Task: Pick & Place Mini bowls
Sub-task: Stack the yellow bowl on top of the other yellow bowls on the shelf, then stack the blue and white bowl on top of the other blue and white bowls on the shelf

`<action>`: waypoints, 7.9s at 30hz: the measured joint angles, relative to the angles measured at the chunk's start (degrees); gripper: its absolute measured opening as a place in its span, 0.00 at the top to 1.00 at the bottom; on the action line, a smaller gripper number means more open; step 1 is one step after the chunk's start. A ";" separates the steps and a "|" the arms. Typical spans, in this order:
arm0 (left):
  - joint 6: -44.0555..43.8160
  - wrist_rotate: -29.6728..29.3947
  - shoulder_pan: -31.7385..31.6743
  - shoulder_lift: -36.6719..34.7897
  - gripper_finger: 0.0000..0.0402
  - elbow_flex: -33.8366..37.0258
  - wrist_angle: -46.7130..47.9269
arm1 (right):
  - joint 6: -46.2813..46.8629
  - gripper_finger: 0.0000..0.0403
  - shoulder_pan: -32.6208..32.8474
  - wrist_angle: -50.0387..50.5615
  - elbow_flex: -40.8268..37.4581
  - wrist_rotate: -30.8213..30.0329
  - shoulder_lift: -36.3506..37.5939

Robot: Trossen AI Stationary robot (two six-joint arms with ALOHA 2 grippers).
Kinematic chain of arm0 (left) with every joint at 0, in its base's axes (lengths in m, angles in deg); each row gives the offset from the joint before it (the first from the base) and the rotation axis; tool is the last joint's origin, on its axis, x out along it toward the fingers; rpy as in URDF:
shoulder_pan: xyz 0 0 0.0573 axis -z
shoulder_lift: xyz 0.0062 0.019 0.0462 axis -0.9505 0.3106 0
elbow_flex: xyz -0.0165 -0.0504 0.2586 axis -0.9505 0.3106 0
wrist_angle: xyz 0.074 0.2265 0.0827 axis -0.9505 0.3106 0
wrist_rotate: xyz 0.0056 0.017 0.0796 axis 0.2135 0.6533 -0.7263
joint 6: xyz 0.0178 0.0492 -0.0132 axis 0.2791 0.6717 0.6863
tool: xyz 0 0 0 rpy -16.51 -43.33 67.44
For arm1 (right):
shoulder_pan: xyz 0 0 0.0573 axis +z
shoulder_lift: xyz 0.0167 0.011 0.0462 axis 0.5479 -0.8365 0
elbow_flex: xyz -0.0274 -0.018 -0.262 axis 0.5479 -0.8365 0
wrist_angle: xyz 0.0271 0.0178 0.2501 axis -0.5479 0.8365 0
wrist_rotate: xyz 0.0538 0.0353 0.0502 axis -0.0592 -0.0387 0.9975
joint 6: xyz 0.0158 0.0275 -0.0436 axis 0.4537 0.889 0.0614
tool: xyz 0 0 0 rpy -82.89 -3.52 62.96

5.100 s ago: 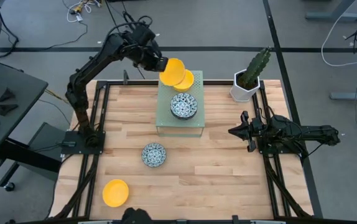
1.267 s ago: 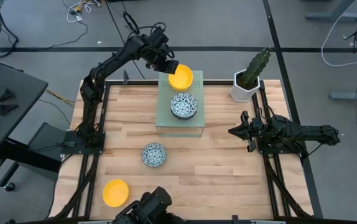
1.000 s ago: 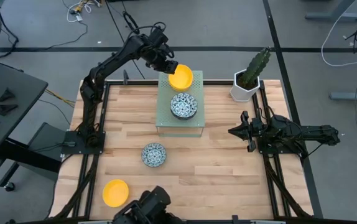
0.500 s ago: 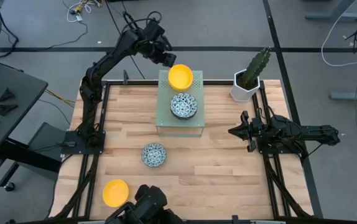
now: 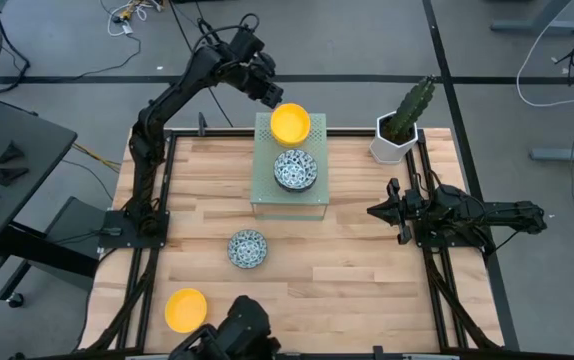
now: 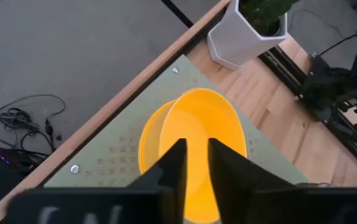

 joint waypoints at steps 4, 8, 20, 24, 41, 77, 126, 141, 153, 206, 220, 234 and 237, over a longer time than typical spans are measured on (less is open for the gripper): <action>-0.02 0.06 0.00 0.01 0.96 0.76 -0.13 | -0.02 0.93 0.00 0.00 -0.02 0.02 0.00; 0.00 0.75 0.00 0.37 0.98 0.76 -0.23 | -0.02 0.93 0.00 0.00 0.00 0.02 0.00; 0.00 4.60 -0.17 3.01 0.99 0.81 0.73 | 0.00 0.93 -0.01 0.00 -0.01 0.00 0.00; 0.00 4.84 -0.20 4.11 0.99 0.81 1.04 | 0.00 0.93 0.00 0.00 0.00 0.00 0.00; 1.44 -2.18 -0.63 4.61 0.99 0.81 3.37 | -0.01 0.93 0.00 0.00 -0.01 0.02 0.00; 6.44 -5.46 8.41 -7.07 0.99 -1.08 19.65 | -0.01 0.93 0.00 0.00 -0.01 0.01 0.00; 4.44 -8.47 19.67 -23.93 1.00 -0.44 13.67 | 0.00 0.93 0.00 0.00 -0.02 0.02 0.00; -1.87 -3.04 19.63 -48.05 1.00 43.58 -8.07 | 0.00 0.93 0.00 0.00 -0.02 0.02 0.00; -7.11 -0.65 19.63 -59.50 1.00 60.44 -13.61 | 0.00 0.93 -0.01 0.00 -0.02 0.00 0.00; -37.04 -11.75 44.54 -46.20 1.00 74.12 -7.63 | 0.00 0.93 -0.02 0.00 -0.02 0.02 0.00; -55.71 -17.10 53.30 -39.90 0.99 74.05 -7.12 | -0.01 0.93 -0.01 0.00 -0.02 0.00 0.00; -63.63 -18.18 60.60 -36.33 0.94 74.05 -10.01 | 0.00 0.93 -0.02 0.00 -0.02 0.02 0.00; -61.22 -18.40 61.72 -36.33 0.94 74.05 -10.91 | 0.00 0.93 -0.01 0.00 -0.01 0.02 0.00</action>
